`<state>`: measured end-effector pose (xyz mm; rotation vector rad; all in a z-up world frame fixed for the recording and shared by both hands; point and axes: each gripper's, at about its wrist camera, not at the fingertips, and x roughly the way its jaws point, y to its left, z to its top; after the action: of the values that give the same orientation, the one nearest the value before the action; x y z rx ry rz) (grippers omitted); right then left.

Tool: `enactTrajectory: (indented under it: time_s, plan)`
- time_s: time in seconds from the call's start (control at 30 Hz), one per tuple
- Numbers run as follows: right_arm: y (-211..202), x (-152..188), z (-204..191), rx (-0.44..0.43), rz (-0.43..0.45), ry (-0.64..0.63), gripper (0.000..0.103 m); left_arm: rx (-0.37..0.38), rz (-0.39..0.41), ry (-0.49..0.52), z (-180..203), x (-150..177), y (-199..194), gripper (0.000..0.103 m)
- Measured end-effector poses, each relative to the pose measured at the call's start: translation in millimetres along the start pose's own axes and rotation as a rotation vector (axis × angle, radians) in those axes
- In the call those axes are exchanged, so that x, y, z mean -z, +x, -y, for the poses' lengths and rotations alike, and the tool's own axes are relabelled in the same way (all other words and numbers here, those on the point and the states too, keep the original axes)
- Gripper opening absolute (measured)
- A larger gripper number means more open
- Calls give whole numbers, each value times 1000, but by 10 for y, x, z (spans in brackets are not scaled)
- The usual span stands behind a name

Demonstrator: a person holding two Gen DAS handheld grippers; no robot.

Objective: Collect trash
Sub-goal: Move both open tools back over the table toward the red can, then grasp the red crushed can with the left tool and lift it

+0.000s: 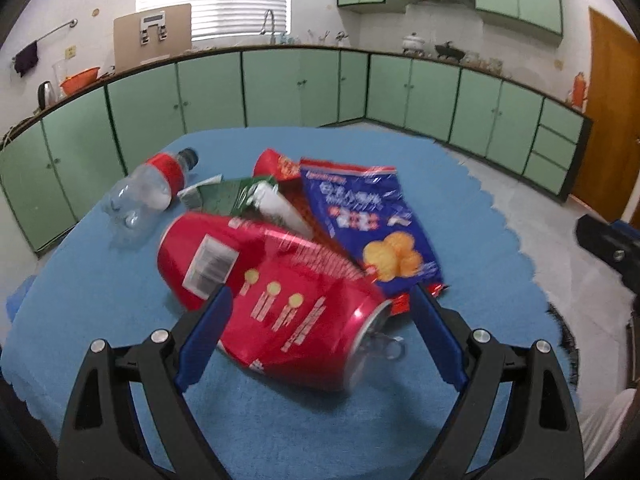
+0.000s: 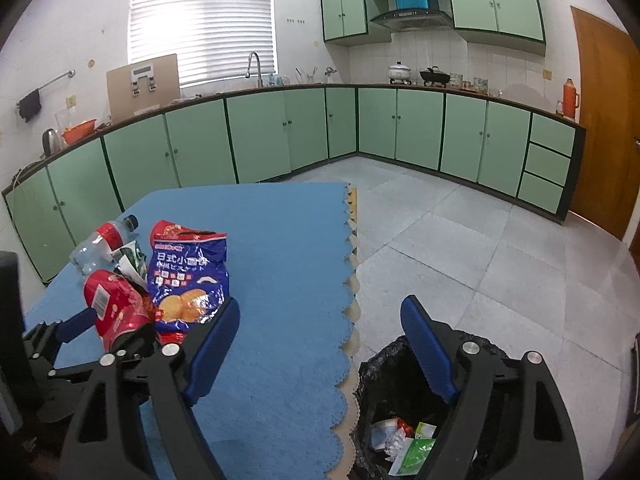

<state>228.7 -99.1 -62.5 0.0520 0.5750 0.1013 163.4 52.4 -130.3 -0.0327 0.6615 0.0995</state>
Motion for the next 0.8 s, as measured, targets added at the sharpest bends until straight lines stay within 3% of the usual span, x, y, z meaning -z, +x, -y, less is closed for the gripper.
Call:
enactTrajectory:
  time_s: [0.57, 0.8]
  plan:
    - [56, 76, -181, -46, -26, -33, 81, -118, -28, -112, -801, 147, -468, 87]
    - [58, 82, -316, -56, -29, -60, 81, -45, -20, -113, -665, 75, -457, 86]
